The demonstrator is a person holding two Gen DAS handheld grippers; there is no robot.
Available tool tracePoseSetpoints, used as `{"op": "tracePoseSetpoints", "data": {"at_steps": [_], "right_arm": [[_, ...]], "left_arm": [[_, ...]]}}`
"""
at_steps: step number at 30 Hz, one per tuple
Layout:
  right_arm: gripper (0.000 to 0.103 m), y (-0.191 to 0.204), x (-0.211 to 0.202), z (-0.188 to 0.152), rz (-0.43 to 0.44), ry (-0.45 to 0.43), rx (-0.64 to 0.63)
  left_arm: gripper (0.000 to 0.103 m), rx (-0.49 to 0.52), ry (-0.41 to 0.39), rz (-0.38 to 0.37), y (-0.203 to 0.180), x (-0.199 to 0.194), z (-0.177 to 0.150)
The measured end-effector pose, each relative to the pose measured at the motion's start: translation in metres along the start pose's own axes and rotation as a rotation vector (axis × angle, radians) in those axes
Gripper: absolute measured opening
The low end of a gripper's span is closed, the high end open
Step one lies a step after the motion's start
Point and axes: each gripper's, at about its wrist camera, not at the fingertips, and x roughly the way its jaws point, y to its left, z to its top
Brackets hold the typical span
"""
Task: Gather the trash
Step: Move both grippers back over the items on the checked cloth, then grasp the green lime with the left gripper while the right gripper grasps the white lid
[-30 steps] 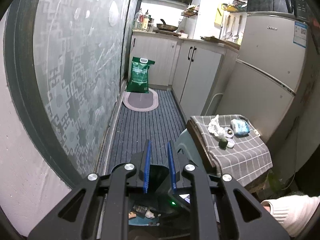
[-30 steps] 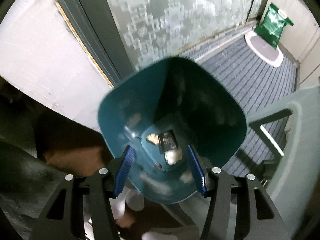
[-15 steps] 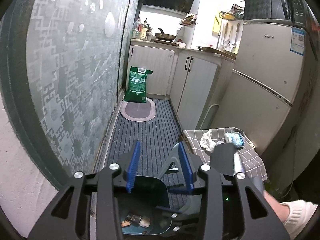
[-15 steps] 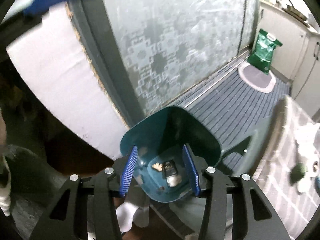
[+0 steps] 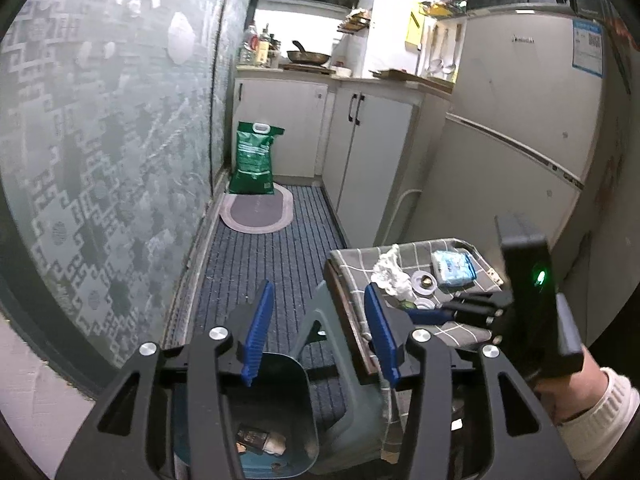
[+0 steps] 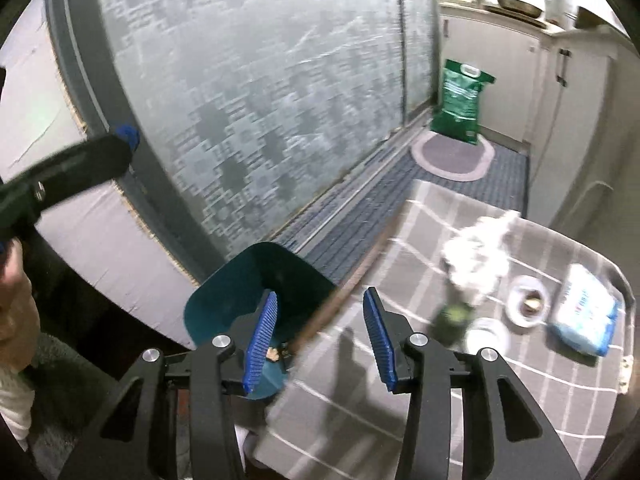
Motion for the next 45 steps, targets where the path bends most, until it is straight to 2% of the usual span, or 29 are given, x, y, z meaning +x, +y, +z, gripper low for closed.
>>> {"op": "tracePoseSetpoints", "data": {"at_steps": [2, 11, 17, 32, 40, 45], "right_arm": [[0.045, -0.011, -0.006, -0.003, -0.016, -0.009, 0.012], [0.045, -0.065, -0.032, -0.021, -0.064, -0.038, 0.089], [0.045, -0.085, -0.037, -0.034, -0.076, -0.029, 0.115], [0.037, -0.106, -0.032, -0.053, -0.075, 0.023, 0.117], [0.037, -0.11, -0.029, -0.058, -0.074, 0.037, 0.103], [0.037, -0.107, -0.025, -0.055, -0.076, 0.039, 0.077]], "left_arm": [[0.055, 0.011, 0.012, -0.005, -0.007, 0.008, -0.001], [0.055, 0.06, 0.089, -0.024, -0.036, 0.051, -0.013], [0.055, 0.092, 0.131, -0.045, -0.056, 0.078, -0.02], [0.052, 0.144, 0.228, -0.072, -0.09, 0.136, -0.04], [0.051, 0.144, 0.245, -0.075, -0.096, 0.153, -0.041], [0.046, 0.126, 0.25, -0.075, -0.095, 0.161, -0.039]]}}
